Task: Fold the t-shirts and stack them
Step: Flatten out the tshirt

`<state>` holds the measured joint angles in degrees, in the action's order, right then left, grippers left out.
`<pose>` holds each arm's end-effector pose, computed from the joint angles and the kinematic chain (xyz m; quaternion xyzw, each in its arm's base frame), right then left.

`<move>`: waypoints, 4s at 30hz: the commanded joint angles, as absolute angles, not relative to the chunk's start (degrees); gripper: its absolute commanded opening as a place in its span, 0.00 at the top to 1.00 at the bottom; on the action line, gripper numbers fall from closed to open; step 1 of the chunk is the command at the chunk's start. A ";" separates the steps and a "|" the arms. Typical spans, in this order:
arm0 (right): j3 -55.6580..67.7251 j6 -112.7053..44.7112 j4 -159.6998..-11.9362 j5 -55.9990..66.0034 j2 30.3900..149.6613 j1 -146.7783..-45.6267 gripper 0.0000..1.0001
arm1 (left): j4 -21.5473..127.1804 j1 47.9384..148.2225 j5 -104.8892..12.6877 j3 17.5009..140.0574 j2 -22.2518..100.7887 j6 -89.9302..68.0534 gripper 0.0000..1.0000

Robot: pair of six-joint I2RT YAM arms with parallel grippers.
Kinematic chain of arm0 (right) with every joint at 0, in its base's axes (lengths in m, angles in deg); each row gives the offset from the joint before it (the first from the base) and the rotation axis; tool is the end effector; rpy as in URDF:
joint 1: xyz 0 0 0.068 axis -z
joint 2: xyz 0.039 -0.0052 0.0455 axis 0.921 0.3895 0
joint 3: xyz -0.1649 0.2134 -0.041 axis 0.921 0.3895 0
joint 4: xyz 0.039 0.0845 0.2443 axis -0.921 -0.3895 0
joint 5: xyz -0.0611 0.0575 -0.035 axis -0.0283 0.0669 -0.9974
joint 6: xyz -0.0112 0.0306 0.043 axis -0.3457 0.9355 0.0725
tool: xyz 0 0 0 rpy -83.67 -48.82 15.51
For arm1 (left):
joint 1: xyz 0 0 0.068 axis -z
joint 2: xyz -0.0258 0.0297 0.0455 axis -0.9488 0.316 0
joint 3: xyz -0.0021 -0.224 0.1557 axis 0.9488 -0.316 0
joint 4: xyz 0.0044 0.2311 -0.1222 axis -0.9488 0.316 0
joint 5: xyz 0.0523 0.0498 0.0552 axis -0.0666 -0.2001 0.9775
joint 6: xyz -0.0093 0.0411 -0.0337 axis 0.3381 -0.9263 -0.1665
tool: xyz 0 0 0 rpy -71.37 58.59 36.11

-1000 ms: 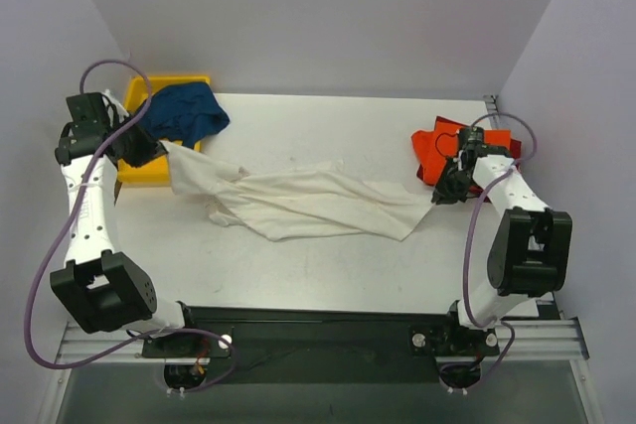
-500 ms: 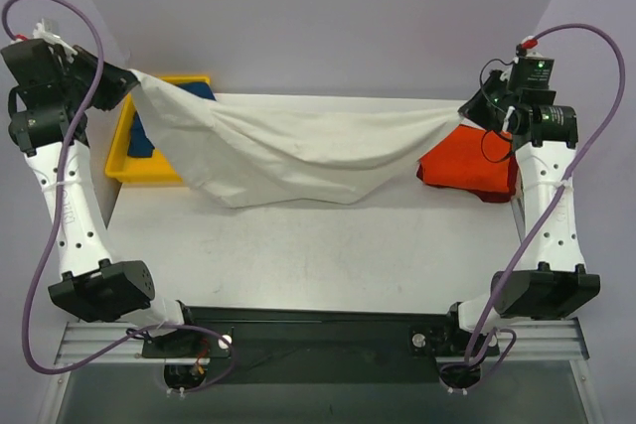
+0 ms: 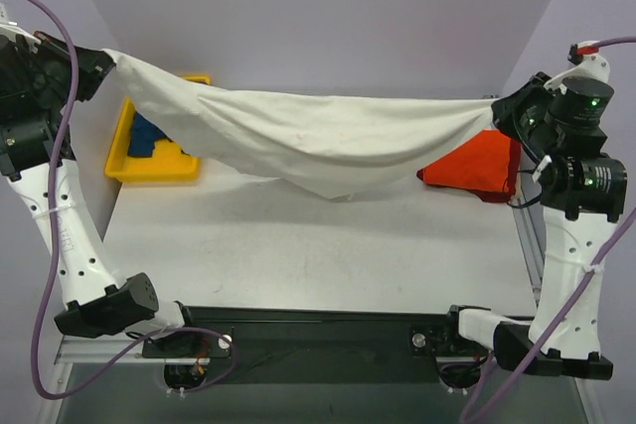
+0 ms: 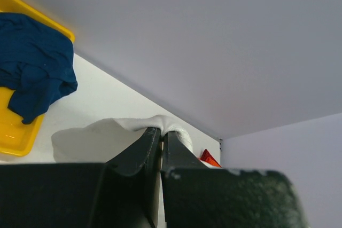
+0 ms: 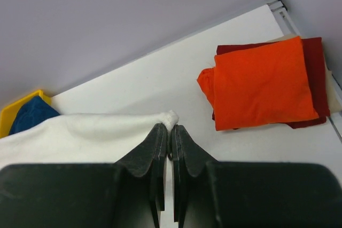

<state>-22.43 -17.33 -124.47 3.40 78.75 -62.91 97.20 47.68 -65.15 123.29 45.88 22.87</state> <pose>0.2062 -0.0112 0.5394 0.1413 0.7232 0.1515 0.6589 0.2401 0.0885 0.5496 -0.2878 0.6900 -0.2938 0.5956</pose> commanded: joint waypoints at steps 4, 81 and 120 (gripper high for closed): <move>-13.54 -17.87 -123.54 -0.80 75.65 -62.42 1.00 | 95.17 49.60 -62.98 120.35 44.63 21.43 1.00; -4.63 -15.76 -132.41 17.22 107.99 -84.66 0.85 | 91.13 61.82 -62.10 85.89 43.31 10.70 1.00; 18.03 -14.71 -118.18 9.76 112.57 -89.40 0.57 | 90.52 62.09 -64.29 81.58 42.35 10.88 1.00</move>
<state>16.98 -15.27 -117.78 11.45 111.97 -88.42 91.56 62.11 -63.42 81.09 44.46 11.57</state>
